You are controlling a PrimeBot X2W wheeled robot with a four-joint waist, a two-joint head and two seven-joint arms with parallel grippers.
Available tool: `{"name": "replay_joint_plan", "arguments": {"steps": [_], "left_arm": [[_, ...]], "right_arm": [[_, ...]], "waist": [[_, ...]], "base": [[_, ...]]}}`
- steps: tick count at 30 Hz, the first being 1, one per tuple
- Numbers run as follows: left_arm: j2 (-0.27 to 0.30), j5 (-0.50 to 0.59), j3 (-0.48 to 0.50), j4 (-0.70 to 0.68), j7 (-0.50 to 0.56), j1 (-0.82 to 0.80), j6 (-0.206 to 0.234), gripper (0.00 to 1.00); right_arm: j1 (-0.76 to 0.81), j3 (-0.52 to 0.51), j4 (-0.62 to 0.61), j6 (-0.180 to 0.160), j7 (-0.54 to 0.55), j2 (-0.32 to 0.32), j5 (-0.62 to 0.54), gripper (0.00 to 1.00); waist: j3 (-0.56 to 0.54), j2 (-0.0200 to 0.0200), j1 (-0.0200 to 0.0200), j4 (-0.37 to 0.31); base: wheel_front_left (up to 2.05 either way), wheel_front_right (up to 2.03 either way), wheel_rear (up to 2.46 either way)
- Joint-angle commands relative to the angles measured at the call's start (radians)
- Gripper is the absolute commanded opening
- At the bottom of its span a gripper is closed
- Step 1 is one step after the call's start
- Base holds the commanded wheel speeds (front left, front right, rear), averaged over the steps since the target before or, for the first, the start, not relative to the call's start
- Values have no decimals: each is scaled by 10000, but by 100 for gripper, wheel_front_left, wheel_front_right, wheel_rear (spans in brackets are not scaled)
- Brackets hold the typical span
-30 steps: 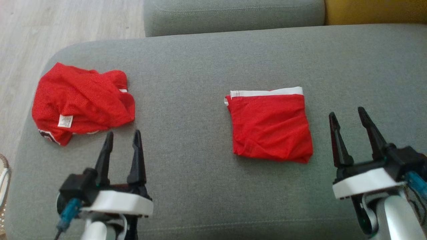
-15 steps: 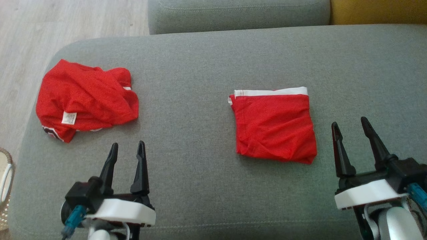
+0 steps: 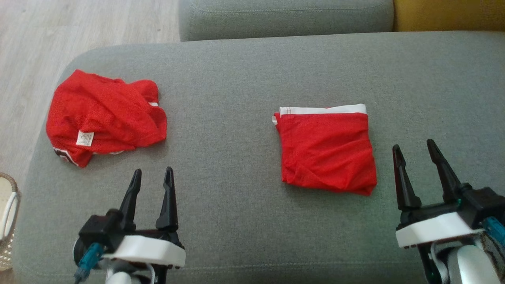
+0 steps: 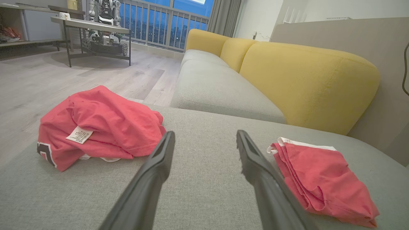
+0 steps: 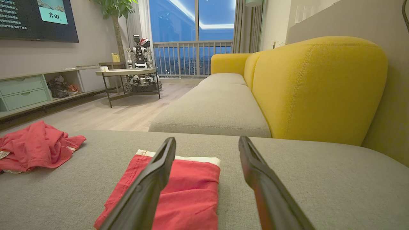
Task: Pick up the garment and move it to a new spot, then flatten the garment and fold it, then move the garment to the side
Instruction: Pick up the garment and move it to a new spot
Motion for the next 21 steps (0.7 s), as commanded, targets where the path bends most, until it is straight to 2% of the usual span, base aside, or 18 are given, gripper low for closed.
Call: {"name": "replay_joint_plan", "arguments": {"steps": [1, 11, 15, 21], "left_arm": [[10, 19, 252, -338, -53, -249, 76, 100], [10, 60, 246, -495, -53, -680, 29, 100], [10, 85, 154, -523, -53, -991, -37, 100], [10, -97, -113, -535, -53, -1401, 12, 100]], "right_arm": [[-209, 232, -264, -2, -95, -6, 0, 100], [-899, 368, 283, -2, -95, -5, 484, 100], [-1650, 272, 1268, -2, 8, -5, 995, 100], [-2935, 100, 2732, -2, 766, -5, 2032, 100]], "waist": [[22, 0, 0, 12], [732, 0, 0, 89], [1170, 0, 0, 179], [1857, 0, 0, 370]], "base": [[0, 0, 0], [0, 0, 0], [0, 0, 0], [0, 0, 0]]}}
